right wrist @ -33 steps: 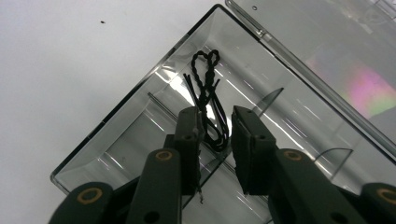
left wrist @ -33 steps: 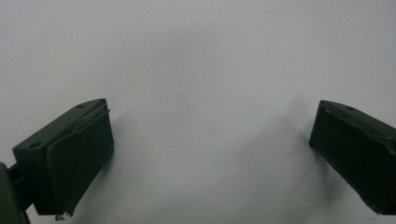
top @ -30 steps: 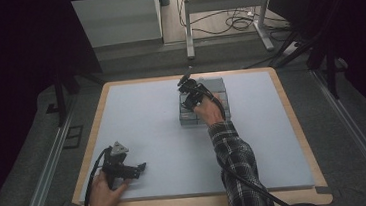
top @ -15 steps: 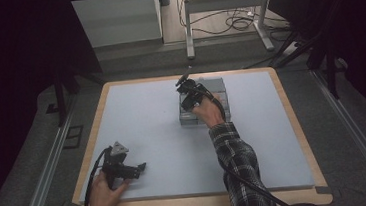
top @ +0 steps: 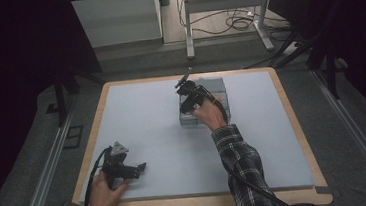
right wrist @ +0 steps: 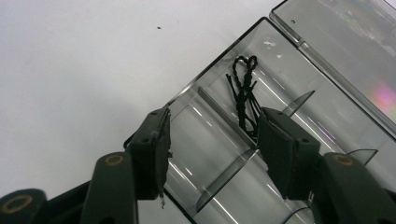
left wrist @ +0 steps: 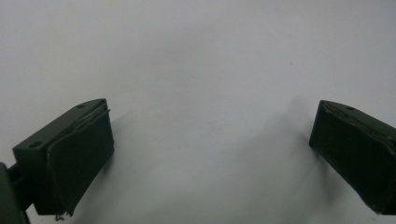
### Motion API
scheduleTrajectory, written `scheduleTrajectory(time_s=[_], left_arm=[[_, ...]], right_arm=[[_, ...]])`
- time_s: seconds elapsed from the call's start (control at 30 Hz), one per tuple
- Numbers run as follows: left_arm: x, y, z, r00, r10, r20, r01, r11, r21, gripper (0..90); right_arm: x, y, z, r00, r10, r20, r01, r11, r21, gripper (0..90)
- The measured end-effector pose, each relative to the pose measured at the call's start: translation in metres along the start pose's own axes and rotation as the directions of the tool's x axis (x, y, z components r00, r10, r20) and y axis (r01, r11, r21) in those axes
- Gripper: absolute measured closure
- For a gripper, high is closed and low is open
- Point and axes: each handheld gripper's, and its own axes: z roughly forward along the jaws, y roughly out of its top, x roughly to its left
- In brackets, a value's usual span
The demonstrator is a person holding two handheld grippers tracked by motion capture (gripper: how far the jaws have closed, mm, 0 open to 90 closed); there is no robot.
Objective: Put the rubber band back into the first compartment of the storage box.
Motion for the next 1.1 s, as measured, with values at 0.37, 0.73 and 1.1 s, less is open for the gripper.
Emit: scheduleTrajectory(time_s=[0.37, 0.73, 1.1], left_arm=[[0.000, 0.000, 0.000, 1.0000, 0.000, 0.000, 0.000, 1.0000, 0.000, 0.0], [0.000, 0.000, 0.000, 1.0000, 0.000, 0.000, 0.000, 1.0000, 0.000, 0.0], [0.000, 0.000, 0.000, 1.0000, 0.000, 0.000, 0.000, 1.0000, 0.000, 0.0]], right_arm=[[0.011, -0.003, -0.006, 0.9991, -0.040, -0.014, 0.040, 0.999, -0.009, 34.6], [0.022, -0.006, -0.013, 0.9968, -0.076, -0.026, 0.075, 0.997, -0.020, 30.6], [0.030, -0.010, -0.016, 0.9932, -0.102, -0.055, 0.101, 0.995, -0.025, 27.6]])
